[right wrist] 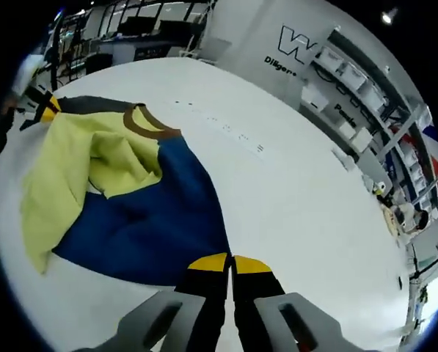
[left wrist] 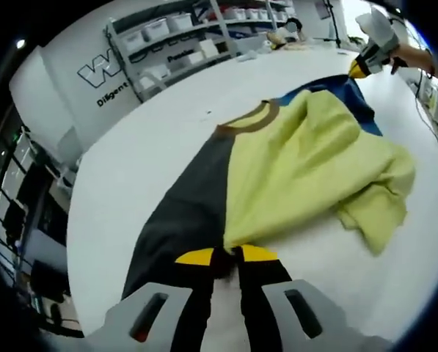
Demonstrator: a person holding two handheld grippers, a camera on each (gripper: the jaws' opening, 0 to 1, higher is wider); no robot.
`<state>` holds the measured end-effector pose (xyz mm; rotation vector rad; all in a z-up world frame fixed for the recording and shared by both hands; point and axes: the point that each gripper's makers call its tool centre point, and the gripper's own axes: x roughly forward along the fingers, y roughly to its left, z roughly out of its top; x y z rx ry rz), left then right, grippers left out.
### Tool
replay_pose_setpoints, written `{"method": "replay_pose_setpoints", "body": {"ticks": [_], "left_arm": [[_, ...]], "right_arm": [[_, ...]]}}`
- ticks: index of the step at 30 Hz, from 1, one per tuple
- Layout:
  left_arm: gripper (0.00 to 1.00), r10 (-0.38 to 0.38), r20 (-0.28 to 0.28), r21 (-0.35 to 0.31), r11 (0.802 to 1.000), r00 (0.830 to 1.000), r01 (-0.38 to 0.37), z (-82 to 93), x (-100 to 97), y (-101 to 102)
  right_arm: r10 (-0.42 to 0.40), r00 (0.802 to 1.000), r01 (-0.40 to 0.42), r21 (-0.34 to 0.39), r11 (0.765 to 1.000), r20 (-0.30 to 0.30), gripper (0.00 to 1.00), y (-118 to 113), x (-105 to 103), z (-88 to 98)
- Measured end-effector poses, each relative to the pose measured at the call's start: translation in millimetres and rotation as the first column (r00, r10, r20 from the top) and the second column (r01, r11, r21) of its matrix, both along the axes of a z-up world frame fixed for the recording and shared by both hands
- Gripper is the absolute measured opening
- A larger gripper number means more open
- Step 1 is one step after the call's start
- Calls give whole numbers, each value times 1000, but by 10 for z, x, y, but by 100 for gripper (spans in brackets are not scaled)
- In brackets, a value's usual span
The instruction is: Fold the garment on the visible template until the final outline fits inside the template.
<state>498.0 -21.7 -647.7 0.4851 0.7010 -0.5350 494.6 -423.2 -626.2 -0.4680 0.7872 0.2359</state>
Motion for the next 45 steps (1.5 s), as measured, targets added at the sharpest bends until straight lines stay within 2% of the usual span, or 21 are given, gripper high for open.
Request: {"method": "replay_pose_setpoints", "body": {"ticks": [3, 6, 10, 13, 16, 20, 22, 25, 30, 33, 41, 44, 45], "left_arm": [[31, -13, 7, -18, 1000, 1000, 13, 86, -64, -58], [32, -21, 13, -18, 1000, 1000, 21, 142, -126, -90], [37, -45, 1, -35, 998, 999, 45, 171, -252, -179], [40, -52, 5, -53, 997, 999, 52, 209, -351, -250], [44, -58, 25, -64, 996, 998, 60, 221, -432, -322], [45, -74, 5, -108, 991, 997, 74, 215, -558, -461], [47, -73, -14, -133, 989, 997, 70, 207, -620, -526], [46, -85, -73, -193, 979, 994, 70, 148, -750, -669], [46, -84, -108, -198, 978, 991, 62, 19, -863, -767], [45, -79, -136, -220, 974, 988, 48, -36, -932, -825], [37, -47, -178, -242, 970, 983, 2, -172, -994, -930], [32, -43, -198, -236, 972, 979, -5, -237, -1022, -948], [30, -39, -205, -238, 971, 978, -11, -249, -1029, -947]], "right_arm": [[-95, 995, 94, 122, 988, 5, 0, 46, -26, 17], [-119, 993, 117, 201, 973, 1, 13, 159, -75, 25], [-119, 993, 116, 203, 972, 2, 20, 258, -155, 24], [-125, 992, 119, 251, 961, 8, 31, 377, -202, 31], [-91, 996, 93, 274, 957, -20, 31, 516, -311, -27], [-111, 993, 113, 315, 942, -24, 36, 600, -394, -54], [-115, 993, 118, 329, 937, -30, 42, 635, -430, -79], [-126, 991, 133, 343, 930, -41, 43, 674, -487, -138], [-144, 989, 151, 349, 925, -44, 43, 763, -580, -232], [-143, 987, 158, 390, 907, -68, 43, 892, -655, -299], [-123, 987, 154, 378, 913, -104, 48, 1137, -797, -523], [-115, 991, 132, 343, 930, -71, 49, 1157, -773, -526], [-117, 990, 135, 345, 929, -74, 48, 1177, -780, -531]]}}
